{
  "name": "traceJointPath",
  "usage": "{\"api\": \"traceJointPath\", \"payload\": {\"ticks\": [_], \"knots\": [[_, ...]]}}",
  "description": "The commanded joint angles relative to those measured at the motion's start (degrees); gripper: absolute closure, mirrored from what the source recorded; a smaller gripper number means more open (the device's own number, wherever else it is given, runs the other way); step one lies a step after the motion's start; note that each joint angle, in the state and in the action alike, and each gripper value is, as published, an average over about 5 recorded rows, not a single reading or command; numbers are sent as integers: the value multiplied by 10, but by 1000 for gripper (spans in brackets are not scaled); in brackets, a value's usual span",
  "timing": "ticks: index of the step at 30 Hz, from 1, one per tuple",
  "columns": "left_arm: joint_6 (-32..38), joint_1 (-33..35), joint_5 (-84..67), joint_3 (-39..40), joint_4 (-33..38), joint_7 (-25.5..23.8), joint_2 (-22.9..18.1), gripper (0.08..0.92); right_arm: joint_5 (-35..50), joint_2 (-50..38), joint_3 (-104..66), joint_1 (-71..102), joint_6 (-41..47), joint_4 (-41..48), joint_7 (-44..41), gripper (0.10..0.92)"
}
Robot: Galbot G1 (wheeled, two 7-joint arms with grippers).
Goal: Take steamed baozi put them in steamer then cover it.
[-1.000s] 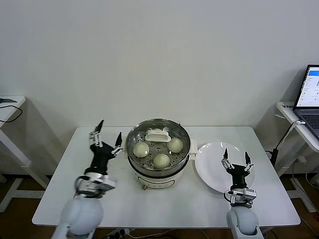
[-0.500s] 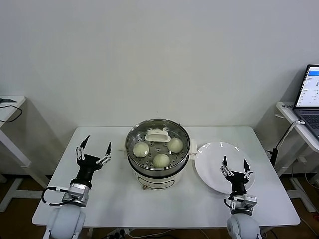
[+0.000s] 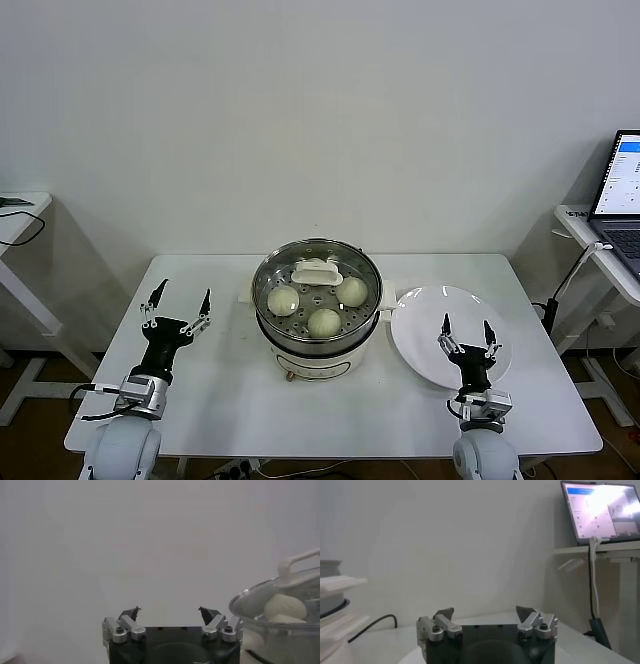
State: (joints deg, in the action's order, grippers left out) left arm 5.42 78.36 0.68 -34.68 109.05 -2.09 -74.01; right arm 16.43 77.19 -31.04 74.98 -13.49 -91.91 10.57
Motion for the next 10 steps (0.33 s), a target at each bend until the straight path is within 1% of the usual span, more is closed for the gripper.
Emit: {"api": "traceJointPath", "payload": {"ticks": [1, 10], "knots": [[15, 7, -24, -9, -11, -2, 0, 177, -4, -2, 3, 6, 1, -3, 0, 203], [9, 7, -24, -8, -9, -2, 0, 177, -7, -2, 4, 11, -14, -3, -3, 203]]}}
